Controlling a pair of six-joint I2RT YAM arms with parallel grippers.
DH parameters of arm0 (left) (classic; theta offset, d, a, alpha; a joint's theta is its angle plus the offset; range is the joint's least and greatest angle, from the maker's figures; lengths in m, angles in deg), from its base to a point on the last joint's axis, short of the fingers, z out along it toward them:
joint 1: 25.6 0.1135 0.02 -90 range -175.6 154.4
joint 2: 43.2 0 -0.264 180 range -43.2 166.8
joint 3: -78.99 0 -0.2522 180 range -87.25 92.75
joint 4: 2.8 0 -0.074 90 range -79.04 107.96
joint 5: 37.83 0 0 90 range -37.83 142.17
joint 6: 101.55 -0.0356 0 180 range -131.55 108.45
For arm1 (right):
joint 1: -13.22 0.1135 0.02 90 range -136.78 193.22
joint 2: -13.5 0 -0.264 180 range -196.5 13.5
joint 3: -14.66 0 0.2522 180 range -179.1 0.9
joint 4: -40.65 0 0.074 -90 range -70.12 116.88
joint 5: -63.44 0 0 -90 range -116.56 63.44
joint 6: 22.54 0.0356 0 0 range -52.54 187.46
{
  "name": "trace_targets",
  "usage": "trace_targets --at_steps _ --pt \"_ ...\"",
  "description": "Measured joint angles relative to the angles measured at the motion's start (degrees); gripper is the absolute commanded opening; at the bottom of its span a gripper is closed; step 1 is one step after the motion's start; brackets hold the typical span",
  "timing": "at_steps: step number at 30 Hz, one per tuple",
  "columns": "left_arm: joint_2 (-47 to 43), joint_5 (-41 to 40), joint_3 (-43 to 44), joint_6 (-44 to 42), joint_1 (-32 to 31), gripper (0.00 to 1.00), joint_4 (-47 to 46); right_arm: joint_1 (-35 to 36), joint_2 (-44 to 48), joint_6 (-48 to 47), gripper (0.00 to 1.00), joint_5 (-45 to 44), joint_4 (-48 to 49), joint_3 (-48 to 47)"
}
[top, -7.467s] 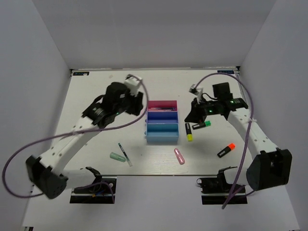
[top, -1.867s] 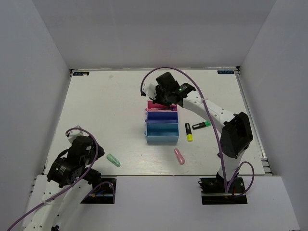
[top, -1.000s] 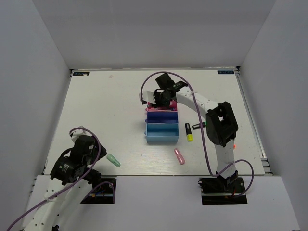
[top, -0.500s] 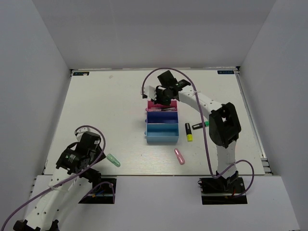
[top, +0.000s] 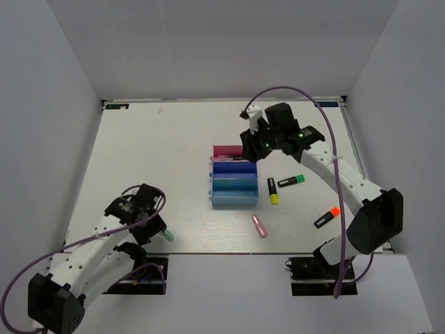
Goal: Sort the stationery into containers
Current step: Pick up the stationery from the center of the board.
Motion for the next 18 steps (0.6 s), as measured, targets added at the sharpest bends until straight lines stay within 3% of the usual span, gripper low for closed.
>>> trace_targets --at_steps 9,18 --pt "16.31 0.24 0.33 6.21 -5.53 0.64 -8.72 -3.13 8.70 5.01 0.50 4.46 -0.92 15.41" --pt "21.68 -0.33 0.90 8.74 -6.08 0.64 -13.11 -6.10 14.12 8.04 0.50 9.64 0.26 19.15"
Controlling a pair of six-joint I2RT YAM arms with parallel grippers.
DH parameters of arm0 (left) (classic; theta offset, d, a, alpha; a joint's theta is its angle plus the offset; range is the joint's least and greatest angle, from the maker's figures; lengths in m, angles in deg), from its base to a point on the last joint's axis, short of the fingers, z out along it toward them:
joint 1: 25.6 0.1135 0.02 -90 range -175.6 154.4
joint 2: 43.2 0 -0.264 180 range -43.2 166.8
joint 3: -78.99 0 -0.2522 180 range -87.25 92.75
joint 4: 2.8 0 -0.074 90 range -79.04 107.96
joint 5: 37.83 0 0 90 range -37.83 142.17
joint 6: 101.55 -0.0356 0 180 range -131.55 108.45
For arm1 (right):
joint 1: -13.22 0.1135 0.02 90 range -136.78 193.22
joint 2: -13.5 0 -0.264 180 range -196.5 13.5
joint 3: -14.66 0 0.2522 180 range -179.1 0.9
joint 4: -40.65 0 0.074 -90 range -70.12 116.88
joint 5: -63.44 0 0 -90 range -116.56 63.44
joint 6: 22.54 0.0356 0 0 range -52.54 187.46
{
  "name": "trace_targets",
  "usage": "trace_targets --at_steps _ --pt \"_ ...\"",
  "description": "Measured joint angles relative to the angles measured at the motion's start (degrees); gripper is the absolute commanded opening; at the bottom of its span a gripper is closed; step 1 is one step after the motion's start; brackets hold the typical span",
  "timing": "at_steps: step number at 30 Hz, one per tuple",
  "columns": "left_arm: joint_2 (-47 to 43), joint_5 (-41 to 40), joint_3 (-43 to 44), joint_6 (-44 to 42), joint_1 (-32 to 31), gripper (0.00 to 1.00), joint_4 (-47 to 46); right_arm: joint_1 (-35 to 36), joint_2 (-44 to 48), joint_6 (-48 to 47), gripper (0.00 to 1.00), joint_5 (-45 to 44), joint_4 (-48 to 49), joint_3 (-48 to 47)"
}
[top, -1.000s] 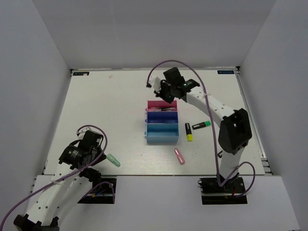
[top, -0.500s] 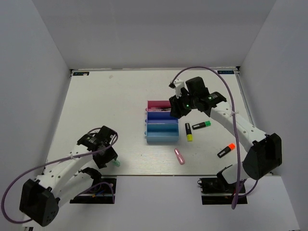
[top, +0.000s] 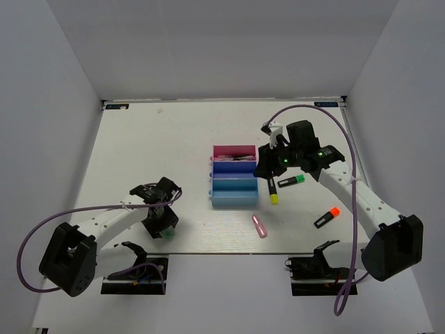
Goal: Sort the stationery into containers
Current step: Pick up the stationery from the center of the board, then place the stationery in the storage box.
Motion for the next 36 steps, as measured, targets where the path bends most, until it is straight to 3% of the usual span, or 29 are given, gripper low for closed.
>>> trace_targets --at_steps 5,7,15,16,19,22,25,26,27,28,30,33,36 --pt "2.19 0.31 -1.27 1.38 0.02 0.64 -2.56 -1.73 1.22 1.51 0.50 2.97 0.33 0.22" --pt "2.47 0.44 -1.27 1.68 0.00 0.60 -3.06 -2.43 1.70 1.97 0.50 3.74 0.35 0.46" --pt "2.29 1.11 -1.66 2.60 -0.42 0.11 -4.09 -5.31 3.41 3.28 0.52 6.69 0.74 1.14" --pt "2.12 1.09 -1.79 2.60 -0.48 0.07 -4.15 -5.62 3.45 3.54 0.65 7.04 0.87 1.16" --pt "1.70 0.72 -1.68 2.14 -1.20 0.00 -4.15 -6.36 3.65 3.98 0.86 8.09 1.42 1.77" --pt "2.16 -0.55 -0.76 0.87 -3.50 0.00 -3.72 -6.95 3.65 3.61 0.90 9.09 1.51 2.58" --pt "3.89 -2.60 3.15 -1.68 -6.91 0.00 -1.70 -7.52 3.72 2.99 0.60 9.66 1.44 3.45" --pt "4.33 -3.39 5.68 -2.91 -8.35 0.00 -0.81 -7.72 3.74 2.78 0.44 9.90 1.46 3.76" --pt "4.63 -4.22 8.37 -4.09 -9.73 0.00 -0.20 -7.89 3.74 2.40 0.09 10.10 1.44 3.96" --pt "5.18 -5.05 11.87 -5.99 -11.02 0.00 0.66 -8.04 3.74 2.10 0.00 10.29 1.42 4.07" --pt "6.97 -6.08 20.11 -10.91 -12.76 0.00 1.84 -8.31 3.85 1.46 0.00 10.69 1.38 4.35" --pt "10.49 -4.61 32.35 -21.27 -13.75 0.00 1.36 -8.63 4.44 -0.87 0.18 11.45 1.20 4.81" --pt "15.63 -0.63 43.30 -33.94 -13.75 0.00 1.92 -8.85 5.31 -4.70 0.25 13.66 0.87 4.90"
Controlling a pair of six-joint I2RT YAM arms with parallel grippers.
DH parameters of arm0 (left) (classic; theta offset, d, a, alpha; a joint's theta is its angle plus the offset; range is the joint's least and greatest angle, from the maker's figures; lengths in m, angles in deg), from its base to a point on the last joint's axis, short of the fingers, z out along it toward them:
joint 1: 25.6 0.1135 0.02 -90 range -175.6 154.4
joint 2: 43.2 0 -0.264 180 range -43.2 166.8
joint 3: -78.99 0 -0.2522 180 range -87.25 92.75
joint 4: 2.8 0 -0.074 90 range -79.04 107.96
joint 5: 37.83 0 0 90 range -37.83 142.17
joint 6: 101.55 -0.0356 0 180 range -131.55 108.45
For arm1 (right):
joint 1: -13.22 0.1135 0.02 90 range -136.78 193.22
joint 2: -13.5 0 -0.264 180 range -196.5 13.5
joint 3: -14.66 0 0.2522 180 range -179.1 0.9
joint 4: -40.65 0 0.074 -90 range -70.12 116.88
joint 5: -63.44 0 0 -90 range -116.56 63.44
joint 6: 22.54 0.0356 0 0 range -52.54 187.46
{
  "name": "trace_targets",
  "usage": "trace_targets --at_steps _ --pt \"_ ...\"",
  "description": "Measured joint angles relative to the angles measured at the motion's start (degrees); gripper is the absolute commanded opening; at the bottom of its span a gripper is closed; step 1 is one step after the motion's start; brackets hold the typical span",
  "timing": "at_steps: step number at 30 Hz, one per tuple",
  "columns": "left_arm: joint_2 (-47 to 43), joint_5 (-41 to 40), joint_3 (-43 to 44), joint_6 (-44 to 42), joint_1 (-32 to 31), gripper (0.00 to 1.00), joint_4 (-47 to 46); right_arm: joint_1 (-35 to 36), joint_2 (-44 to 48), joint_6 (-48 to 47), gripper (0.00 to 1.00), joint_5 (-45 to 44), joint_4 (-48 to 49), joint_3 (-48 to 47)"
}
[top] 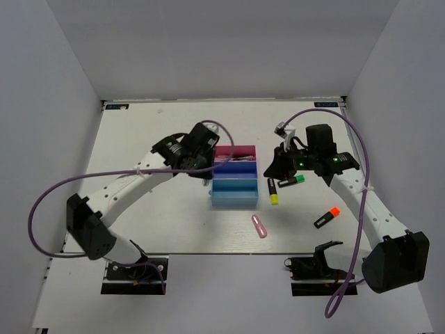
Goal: Sort the stationery into containers
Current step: Place the stationery in the storage box.
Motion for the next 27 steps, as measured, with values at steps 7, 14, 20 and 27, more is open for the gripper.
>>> trace_targets --at_steps 7,14,20,27 --pt "21.27 10.27 24.87 -31.65 0.00 0.00 2.56 -1.09 1.57 -7.50 0.28 4.13 -1.97 0.09" --pt "31.65 13.81 26.84 -53.53 -0.11 0.00 3.52 -3.06 1.97 -12.61 0.32 6.38 -4.37 0.09" --pt "32.11 14.49 24.48 -61.02 0.57 0.00 -0.09 -4.85 2.29 -15.63 0.51 8.55 -6.05 0.09" --pt "32.70 14.51 24.39 -62.16 2.29 0.17 -3.87 -6.95 2.51 -17.35 0.57 10.64 -7.13 0.11"
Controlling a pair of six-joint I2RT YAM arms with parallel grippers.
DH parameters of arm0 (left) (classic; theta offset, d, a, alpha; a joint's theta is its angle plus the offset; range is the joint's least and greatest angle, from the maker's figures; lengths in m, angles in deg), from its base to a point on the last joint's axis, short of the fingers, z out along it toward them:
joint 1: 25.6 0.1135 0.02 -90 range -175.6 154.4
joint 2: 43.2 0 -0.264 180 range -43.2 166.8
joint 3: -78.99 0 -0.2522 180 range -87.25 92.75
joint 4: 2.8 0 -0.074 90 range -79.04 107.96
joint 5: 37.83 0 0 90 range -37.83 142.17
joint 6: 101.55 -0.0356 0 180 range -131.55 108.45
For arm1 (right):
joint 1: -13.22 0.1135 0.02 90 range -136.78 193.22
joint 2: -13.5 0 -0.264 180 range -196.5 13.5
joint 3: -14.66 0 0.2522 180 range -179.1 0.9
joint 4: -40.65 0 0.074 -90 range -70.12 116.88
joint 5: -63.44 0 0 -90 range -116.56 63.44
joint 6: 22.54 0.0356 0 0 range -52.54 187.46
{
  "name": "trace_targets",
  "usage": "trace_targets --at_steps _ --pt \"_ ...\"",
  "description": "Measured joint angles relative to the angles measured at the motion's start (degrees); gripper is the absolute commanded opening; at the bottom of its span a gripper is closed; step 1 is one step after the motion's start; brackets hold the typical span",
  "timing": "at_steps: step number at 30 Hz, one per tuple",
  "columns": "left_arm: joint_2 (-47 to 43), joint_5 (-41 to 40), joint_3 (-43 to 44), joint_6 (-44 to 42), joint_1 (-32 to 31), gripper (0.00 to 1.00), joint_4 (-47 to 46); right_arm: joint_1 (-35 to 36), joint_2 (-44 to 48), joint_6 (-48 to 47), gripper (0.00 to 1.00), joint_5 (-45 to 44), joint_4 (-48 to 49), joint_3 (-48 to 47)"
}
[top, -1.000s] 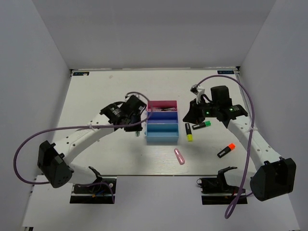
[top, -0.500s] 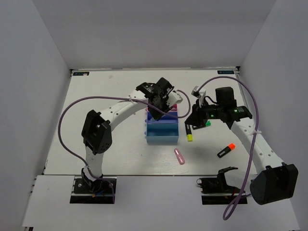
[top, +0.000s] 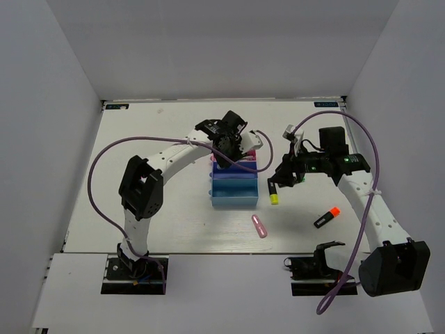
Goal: Sort the stationery into containers
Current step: Place the stationery in the storage box.
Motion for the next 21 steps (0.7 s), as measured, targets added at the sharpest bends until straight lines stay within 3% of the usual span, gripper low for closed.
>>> trace_targets --at_steps 4,12,14,16,19,21 --pt "1.16 0.13 0.00 0.63 0.85 0.39 -1.18 -1.14 0.02 -0.28 0.61 0.85 -0.04 0.00" --pt "1.75 1.29 -0.33 2.93 1.16 0.53 -1.84 -2.73 0.00 -1.29 0.66 2.51 -0.44 0.09" --pt "1.64 1.68 -0.33 3.65 1.16 0.56 -2.23 -2.95 0.00 -1.77 0.61 2.95 -0.87 0.09" --pt "1.29 2.47 -0.33 4.28 1.16 0.56 -2.47 -3.06 0.00 -2.75 0.48 3.32 -1.84 0.09" --pt "-0.11 3.56 -0.46 6.43 1.16 0.39 -2.89 -2.93 -0.44 -4.59 0.20 4.48 -3.65 0.17" --pt "-2.67 4.31 -2.14 8.72 1.16 0.32 -4.35 -2.27 -1.14 -5.79 0.17 4.81 -5.27 0.50"
